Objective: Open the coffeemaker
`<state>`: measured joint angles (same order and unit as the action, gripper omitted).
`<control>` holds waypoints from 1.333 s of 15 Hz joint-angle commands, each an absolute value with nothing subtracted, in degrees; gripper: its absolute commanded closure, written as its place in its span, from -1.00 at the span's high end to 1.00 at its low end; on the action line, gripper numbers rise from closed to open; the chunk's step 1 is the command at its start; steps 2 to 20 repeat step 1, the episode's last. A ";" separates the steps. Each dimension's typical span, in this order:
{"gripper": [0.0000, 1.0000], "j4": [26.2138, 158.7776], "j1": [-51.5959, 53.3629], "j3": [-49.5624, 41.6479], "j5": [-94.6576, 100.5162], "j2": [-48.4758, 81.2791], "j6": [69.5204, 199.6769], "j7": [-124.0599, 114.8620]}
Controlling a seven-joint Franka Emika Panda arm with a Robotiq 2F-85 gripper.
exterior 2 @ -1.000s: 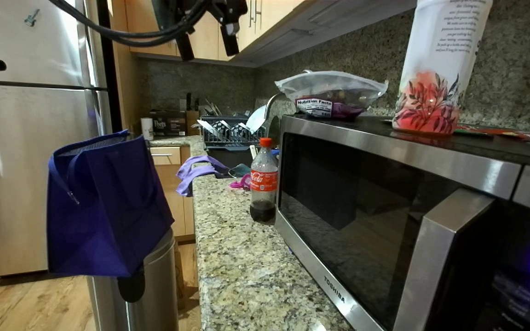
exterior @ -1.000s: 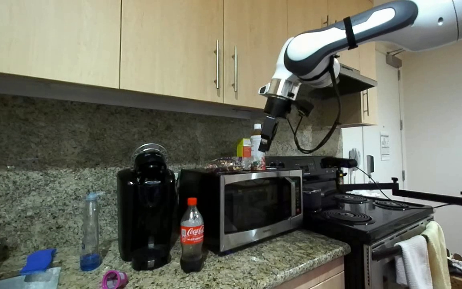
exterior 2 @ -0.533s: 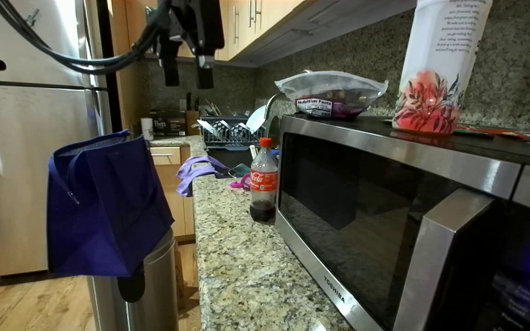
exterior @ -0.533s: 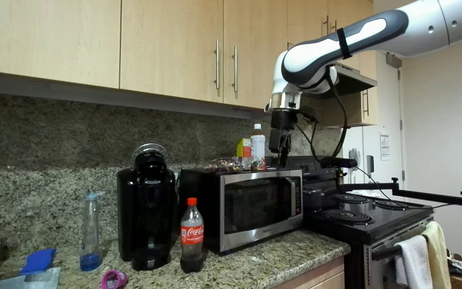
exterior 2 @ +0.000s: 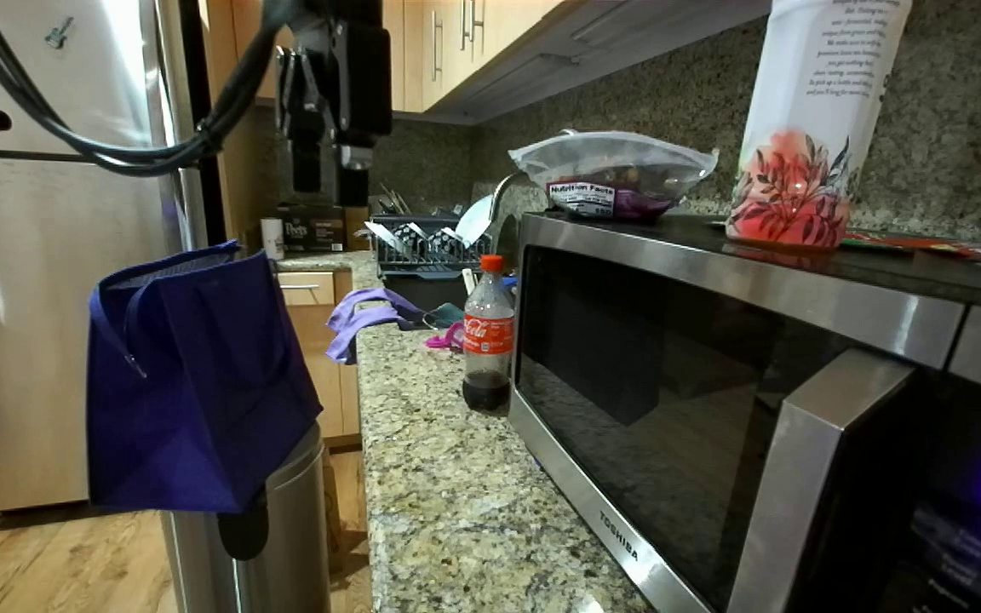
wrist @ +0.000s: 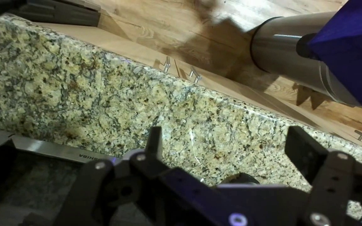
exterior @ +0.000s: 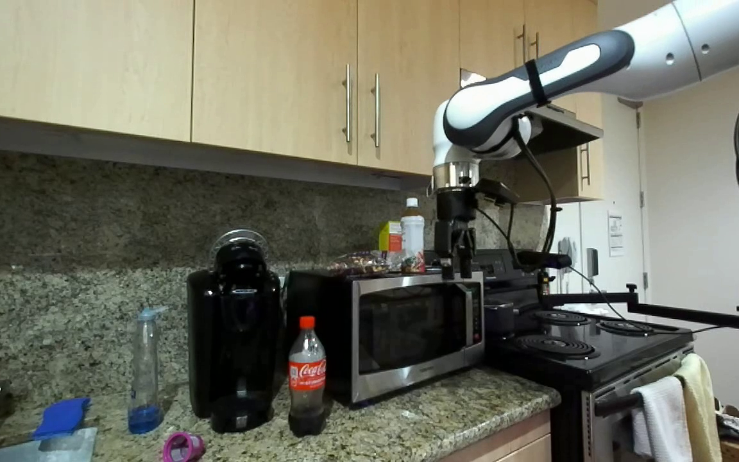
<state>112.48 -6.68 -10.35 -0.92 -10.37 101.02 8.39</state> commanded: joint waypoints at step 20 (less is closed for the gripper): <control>1.00 112.29 -7.07 -10.02 -1.00 -10.29 100.85 8.47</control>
